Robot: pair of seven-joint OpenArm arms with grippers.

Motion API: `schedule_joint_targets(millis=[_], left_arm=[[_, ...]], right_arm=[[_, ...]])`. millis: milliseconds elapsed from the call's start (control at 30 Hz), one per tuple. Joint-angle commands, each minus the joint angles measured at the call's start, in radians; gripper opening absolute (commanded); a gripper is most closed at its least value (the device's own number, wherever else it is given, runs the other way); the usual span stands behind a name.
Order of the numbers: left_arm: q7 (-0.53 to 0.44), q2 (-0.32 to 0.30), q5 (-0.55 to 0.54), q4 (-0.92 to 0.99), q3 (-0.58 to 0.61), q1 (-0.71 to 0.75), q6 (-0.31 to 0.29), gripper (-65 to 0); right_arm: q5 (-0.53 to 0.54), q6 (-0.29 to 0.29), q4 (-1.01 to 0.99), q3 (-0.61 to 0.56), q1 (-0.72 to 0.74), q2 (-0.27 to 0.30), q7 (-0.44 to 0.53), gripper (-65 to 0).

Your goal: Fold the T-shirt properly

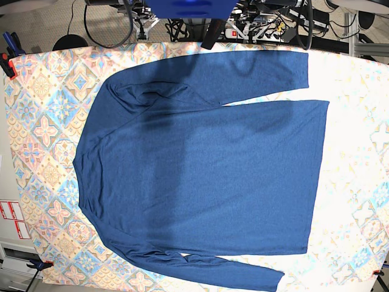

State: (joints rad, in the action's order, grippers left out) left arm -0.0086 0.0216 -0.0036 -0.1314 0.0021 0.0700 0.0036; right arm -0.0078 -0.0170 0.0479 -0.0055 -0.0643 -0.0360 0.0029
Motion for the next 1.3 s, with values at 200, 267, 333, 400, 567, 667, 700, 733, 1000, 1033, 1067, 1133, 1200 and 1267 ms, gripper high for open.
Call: schedule_joint_targets(millis=[200, 267, 333, 400, 567, 667, 700, 733, 1000, 1033, 1067, 1133, 1200, 1267], left_arm=[[-0.008, 0.001, -0.003, -0.004, -0.003, 0.023, 0.002, -65.0], [-0.008, 0.001, -0.003, -0.004, -0.003, 0.023, 0.002, -65.0], [-0.008, 0.001, -0.003, -0.004, -0.003, 0.023, 0.002, -65.0], [-0.008, 0.001, -0.003, -0.004, -0.003, 0.023, 0.002, -65.0], [-0.008, 0.001, -0.003, -0.004, -0.003, 0.024, 0.002, -65.0], [-0.008, 0.001, -0.003, -0.004, -0.003, 0.024, 0.002, -65.0], [-0.008, 0.001, -0.003, -0.004, -0.003, 0.024, 0.002, -65.0], [-0.008, 0.001, -0.003, -0.004, -0.003, 0.026, 0.002, -65.0], [-0.009, -0.004, -0.003, -0.009, -0.003, 0.075, 0.002, -65.0], [-0.009, -0.016, -0.003, -0.023, -0.003, 0.086, 0.002, -65.0], [-0.009, -0.019, -0.003, -0.043, -0.003, 0.106, 0.002, -65.0], [-0.009, -0.028, -0.003, -0.101, -0.003, 0.149, 0.002, -65.0], [-0.009, -0.047, 0.006, -0.173, 0.002, 0.208, 0.002, -65.0], [-0.009, -0.065, 0.000, -0.247, 0.002, 0.258, 0.002, -65.0]], right_arm=[[0.002, 0.001, 0.002, -0.001, -0.004, -0.002, 0.003, -64.8], [0.002, 0.001, 0.002, -0.001, -0.004, -0.002, 0.003, -64.8], [0.002, 0.001, 0.002, -0.001, -0.004, -0.002, 0.003, -64.8], [0.002, 0.001, 0.002, -0.001, -0.004, -0.002, 0.003, -64.8], [0.002, 0.001, 0.002, -0.001, -0.006, -0.002, 0.003, -64.8], [0.002, 0.001, 0.002, -0.001, -0.006, -0.002, 0.003, -64.8], [0.002, 0.001, 0.002, -0.003, -0.007, -0.002, 0.003, -64.8], [0.002, 0.001, 0.002, -0.003, -0.013, -0.002, 0.003, -64.8], [0.002, 0.001, 0.083, -0.003, -0.096, 0.000, -0.004, -64.8], [0.002, 0.001, 0.086, -0.003, -0.107, 0.002, -0.004, -64.8], [0.002, 0.001, 0.093, -0.003, -0.116, 0.005, -0.004, -64.8], [0.001, 0.001, 0.120, -0.003, -0.141, 0.025, -0.004, -64.8], [0.001, 0.001, 0.163, -0.003, -0.180, 0.029, -0.002, -64.8], [0.001, 0.001, 0.217, -0.003, -0.226, 0.031, 0.001, -65.0]])
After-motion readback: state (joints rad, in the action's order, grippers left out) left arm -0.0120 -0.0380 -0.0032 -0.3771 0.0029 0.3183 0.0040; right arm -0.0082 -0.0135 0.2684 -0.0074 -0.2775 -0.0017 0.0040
